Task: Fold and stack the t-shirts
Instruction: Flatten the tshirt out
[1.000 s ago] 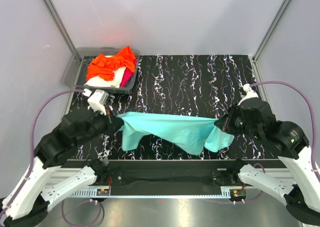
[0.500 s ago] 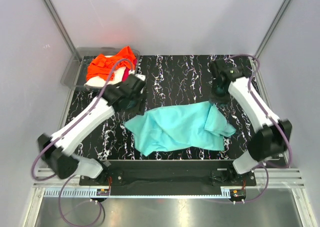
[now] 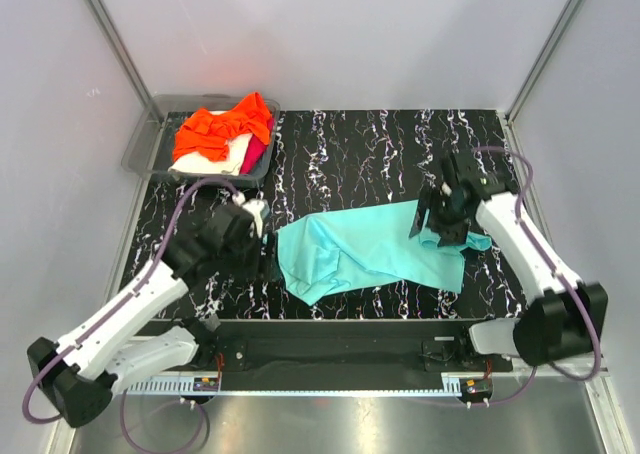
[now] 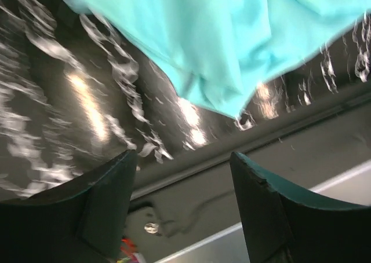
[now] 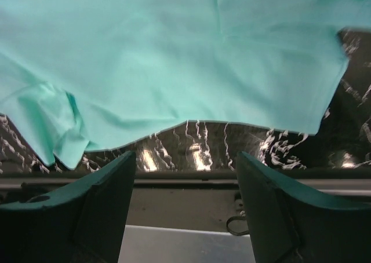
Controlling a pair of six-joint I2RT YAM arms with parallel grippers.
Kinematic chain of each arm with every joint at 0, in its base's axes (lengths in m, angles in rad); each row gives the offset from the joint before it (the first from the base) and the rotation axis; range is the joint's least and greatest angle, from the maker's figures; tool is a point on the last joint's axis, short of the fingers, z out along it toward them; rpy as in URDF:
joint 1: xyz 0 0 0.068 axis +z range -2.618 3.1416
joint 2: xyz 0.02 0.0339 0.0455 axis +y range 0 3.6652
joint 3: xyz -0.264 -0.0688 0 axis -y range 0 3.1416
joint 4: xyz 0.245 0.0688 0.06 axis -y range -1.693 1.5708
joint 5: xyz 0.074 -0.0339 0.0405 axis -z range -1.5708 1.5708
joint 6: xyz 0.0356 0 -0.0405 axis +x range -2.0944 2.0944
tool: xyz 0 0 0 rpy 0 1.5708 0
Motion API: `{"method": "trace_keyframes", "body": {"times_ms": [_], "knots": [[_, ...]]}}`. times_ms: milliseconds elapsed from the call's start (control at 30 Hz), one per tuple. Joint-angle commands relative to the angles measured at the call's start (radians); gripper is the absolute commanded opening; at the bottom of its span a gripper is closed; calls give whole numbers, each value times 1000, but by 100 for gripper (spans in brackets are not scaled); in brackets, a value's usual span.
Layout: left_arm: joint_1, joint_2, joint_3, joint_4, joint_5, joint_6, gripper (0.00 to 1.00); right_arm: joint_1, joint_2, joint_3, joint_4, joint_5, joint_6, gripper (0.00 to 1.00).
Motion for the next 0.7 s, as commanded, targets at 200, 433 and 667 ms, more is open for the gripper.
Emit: {"method": "trace_keyframes", "body": {"times_ms": [200, 433, 667], "knots": [[-6, -149, -463, 655, 301, -508, 59, -2, -238, -331, 135, -139, 160, 75], [-36, 73, -382, 674, 257, -399, 72, -6, -262, -412, 148, -157, 196, 75], [-45, 195, -366, 686, 218, -435, 63, -9, -241, -411, 179, -186, 204, 74]]}}
